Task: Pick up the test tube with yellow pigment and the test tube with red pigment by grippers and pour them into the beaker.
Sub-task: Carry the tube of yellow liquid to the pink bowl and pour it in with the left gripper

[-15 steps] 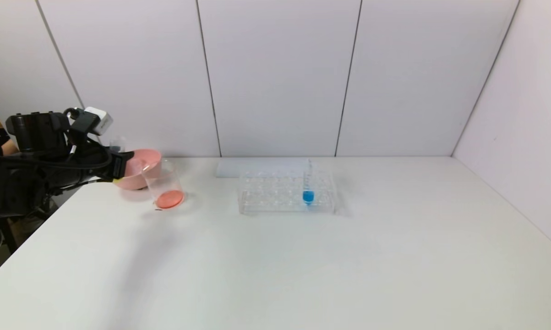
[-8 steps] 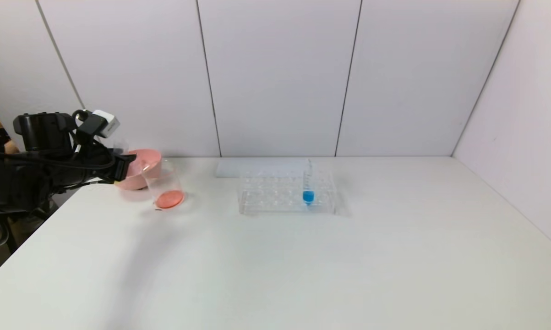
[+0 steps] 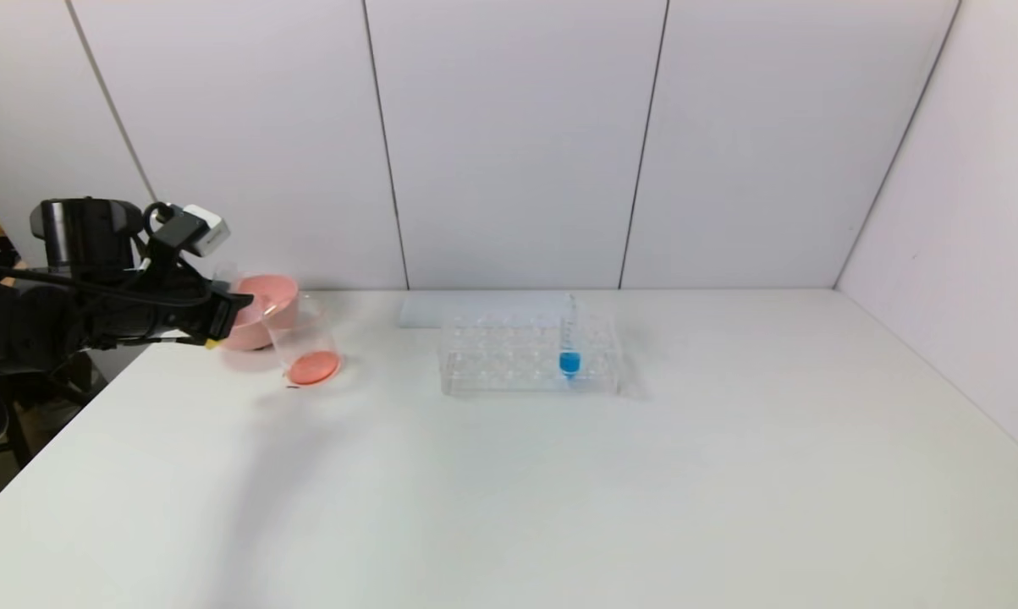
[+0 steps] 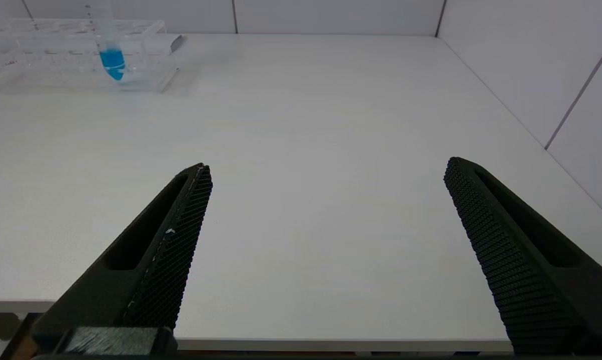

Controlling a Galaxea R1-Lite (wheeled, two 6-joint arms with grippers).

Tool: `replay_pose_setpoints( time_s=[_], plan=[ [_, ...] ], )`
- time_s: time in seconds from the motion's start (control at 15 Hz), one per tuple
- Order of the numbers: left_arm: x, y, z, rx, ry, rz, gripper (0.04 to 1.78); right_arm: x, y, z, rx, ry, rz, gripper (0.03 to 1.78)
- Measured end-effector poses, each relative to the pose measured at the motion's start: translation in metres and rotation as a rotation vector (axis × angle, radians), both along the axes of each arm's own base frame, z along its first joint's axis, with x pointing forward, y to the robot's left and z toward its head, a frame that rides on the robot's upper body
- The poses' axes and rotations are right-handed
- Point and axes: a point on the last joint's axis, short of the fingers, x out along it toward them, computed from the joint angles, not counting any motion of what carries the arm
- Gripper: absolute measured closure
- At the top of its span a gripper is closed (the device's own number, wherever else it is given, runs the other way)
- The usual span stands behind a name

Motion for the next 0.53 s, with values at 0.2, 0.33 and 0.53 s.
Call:
replay_pose_setpoints(
  time_s=[0.2, 0.33, 0.53],
  plan=[
    [0.000, 0.000, 0.003, 0.032, 0.028, -0.014, 1.33, 0.000, 0.000, 0.000, 0.000, 0.000, 0.000, 0.11],
    [0.001, 0.000, 0.007, 0.072, 0.030, -0.030, 1.33, 0.000, 0.000, 0.000, 0.000, 0.000, 0.000, 0.11],
    [0.002, 0.001, 0.012, 0.130, 0.078, -0.060, 1.33, 0.000, 0.000, 0.000, 0.000, 0.000, 0.000, 0.11]
  ],
)
